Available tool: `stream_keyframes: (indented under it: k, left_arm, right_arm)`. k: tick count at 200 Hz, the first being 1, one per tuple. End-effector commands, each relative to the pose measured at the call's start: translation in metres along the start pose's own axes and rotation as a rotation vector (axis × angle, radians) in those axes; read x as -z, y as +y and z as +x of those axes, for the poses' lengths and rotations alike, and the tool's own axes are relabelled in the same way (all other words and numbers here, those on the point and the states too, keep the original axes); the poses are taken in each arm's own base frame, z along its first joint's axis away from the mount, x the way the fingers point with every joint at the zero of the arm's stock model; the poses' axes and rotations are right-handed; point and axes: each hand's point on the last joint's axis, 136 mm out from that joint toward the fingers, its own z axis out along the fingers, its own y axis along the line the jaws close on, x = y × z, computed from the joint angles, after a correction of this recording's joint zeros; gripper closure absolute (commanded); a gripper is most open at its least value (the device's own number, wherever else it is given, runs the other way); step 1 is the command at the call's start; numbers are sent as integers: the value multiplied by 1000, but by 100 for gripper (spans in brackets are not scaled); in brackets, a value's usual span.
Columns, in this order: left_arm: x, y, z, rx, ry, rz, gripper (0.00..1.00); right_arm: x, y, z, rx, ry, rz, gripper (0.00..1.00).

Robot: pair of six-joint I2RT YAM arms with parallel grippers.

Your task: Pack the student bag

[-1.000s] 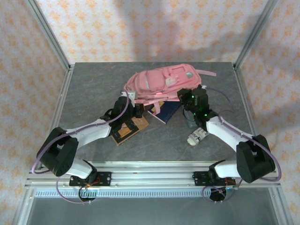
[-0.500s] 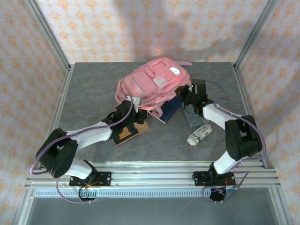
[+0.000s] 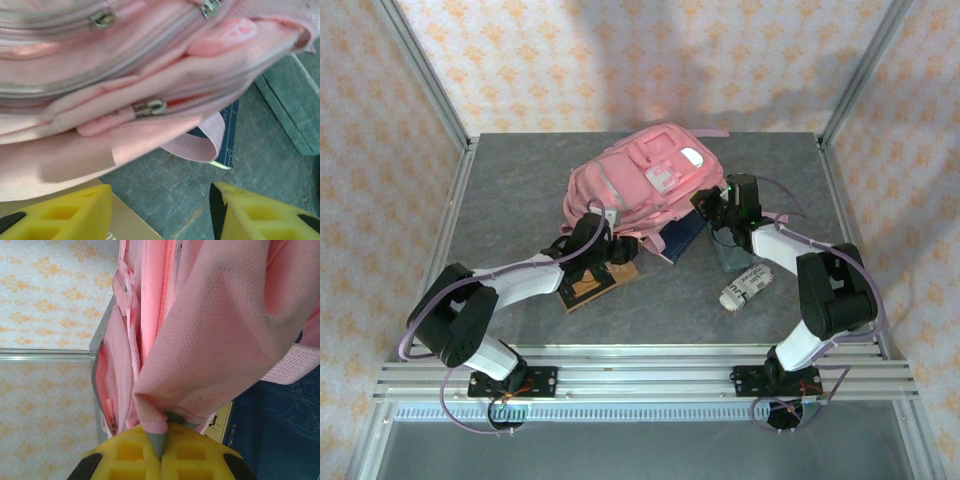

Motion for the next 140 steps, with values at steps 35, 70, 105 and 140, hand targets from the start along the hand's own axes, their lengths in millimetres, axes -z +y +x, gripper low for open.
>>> stream_keyframes:
  k: [35,70,105,140]
  left_arm:
    - [20,5,-47,32,-83,-23,38]
    - [13,10,-51,25,-72,-37,37]
    - [-16,14,-34,31,39,-46,41]
    - [-14,27,-25,84,13,-85,48]
  right_arm:
    - [-8,18,-5,97,23,-46,100]
    - [-20,-5,1,82,49,20,93]
    - [-18,-35,3,67,32,150,59]
    - [2,-22,10,186,-20,200,57]
